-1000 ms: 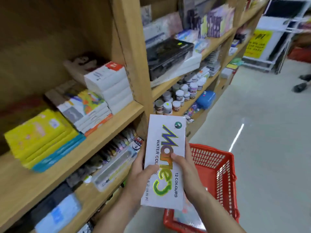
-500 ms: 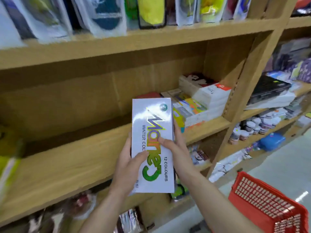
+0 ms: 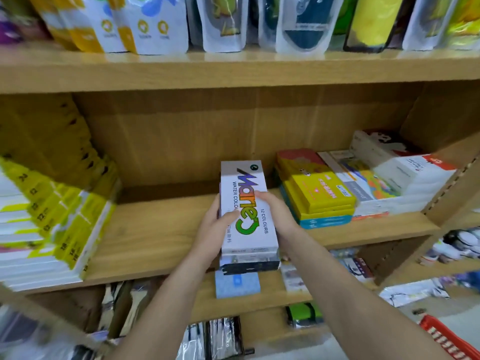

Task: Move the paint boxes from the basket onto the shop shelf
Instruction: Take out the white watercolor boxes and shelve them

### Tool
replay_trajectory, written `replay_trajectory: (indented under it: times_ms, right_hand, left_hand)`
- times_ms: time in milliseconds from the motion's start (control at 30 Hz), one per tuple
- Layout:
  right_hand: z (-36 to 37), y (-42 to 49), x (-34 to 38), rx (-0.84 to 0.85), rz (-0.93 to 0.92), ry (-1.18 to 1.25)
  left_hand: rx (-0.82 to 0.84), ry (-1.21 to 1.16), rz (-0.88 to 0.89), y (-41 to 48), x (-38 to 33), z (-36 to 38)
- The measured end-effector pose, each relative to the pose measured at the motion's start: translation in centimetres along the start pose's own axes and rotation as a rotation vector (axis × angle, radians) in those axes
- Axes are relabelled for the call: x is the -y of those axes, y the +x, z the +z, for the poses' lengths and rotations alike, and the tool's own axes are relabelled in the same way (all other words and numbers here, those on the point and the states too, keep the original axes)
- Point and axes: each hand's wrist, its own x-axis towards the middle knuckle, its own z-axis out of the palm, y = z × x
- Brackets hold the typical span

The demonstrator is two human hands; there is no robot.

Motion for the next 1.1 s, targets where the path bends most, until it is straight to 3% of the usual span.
replay_trajectory:
  times_ms: [133,233,333,400,567,700,800,1100]
  right_hand:
    - [-0.8,0.0,-0.5,0.003,0.0,-0.142]
    - [-2.6,-2.3,-2.8,0.05,-0.251,-0.171]
    - [-5.2,-5.2,-6.8,0.116,-0.564,-0.522]
    - [-6.3,-4.8,-8.4,0.123,-0.651,-0.788]
    - [-6.3,-3.1,-7.4,-0.007,-0.629,-0.976]
    - [-6.6,-3.0,-7.9,-0.302,-0.59,-0.967]
    - [-7.6,-3.5,-8.7,-0.428,-0.575,-0.935]
    - [-8.4,-4.3,-8.5,-0.482,-0.505,-1.068]
  left_hand:
    - [-0.003,-0.057,-0.003,-0.9,1.1,-0.6]
    - [-0.02,0.031,0.044,-2.6,3.8,-2.6]
    - [0.136,0.261,0.091,-3.9,6.2,-3.9]
    - [0.137,0.463,0.096,-3.7,7.1,-3.7]
    - [0.101,0.75,0.133,-1.0,7.1,-3.0]
    - [0.01,0.84,0.206,1.9,6.4,-0.3]
    - [-0.012,0.882,0.232,3.7,6.2,1.6]
    - [0.008,0.994,0.257,4.7,6.3,3.2]
